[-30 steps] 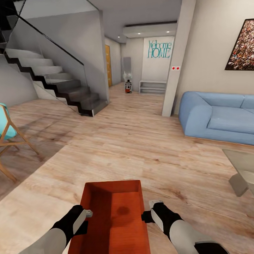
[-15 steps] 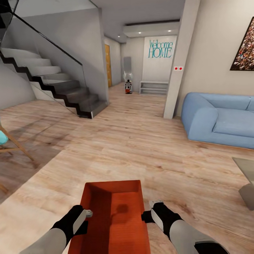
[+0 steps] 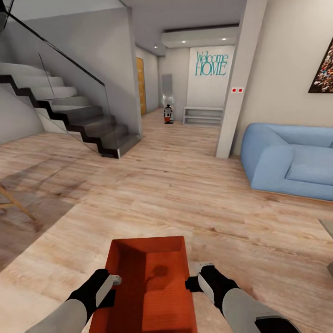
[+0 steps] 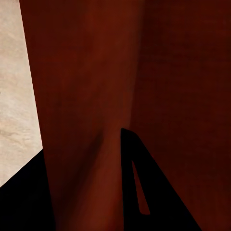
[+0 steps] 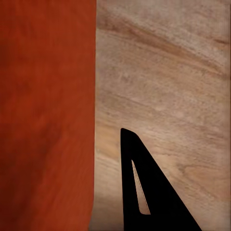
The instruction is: Move the two storage containers from the living room to the garage. In the garage, place one container on the floor and stack the other container on top of it (either order is fine).
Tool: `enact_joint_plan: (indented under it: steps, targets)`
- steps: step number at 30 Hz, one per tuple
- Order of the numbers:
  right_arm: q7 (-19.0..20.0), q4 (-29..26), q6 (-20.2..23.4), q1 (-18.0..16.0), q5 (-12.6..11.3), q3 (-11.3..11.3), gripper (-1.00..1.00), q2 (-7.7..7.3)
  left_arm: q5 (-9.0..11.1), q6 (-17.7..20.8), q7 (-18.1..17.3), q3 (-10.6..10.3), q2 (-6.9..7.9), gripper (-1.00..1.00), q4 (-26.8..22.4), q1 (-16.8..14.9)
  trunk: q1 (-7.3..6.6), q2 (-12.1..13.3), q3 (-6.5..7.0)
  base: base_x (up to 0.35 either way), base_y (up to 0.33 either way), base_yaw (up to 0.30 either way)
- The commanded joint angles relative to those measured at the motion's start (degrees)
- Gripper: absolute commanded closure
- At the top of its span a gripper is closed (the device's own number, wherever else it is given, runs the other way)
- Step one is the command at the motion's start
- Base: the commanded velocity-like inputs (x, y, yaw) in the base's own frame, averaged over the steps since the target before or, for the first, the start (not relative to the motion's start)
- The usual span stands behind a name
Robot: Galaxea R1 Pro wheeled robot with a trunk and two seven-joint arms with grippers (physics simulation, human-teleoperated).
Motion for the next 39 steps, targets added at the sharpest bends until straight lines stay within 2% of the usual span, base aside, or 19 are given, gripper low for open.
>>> enact_joint_plan:
  steps: [1,39]
  targets:
    - [-0.4,-0.1,0.5,0.0,2.2,0.5,1.0,-1.99,4.1,-0.5,0.4,-0.3,0.02,1.0,0.0,0.0,0.03,0.0,-0.05,0.341,0.0,0.0]
    - [-0.4,-0.1,0.5,0.0,2.2,0.5,1.0,-1.99,4.1,-0.5,0.4,-0.3,0.02,1.0,0.0,0.0,0.03,0.0,-0.05,0.341,0.0,0.0]
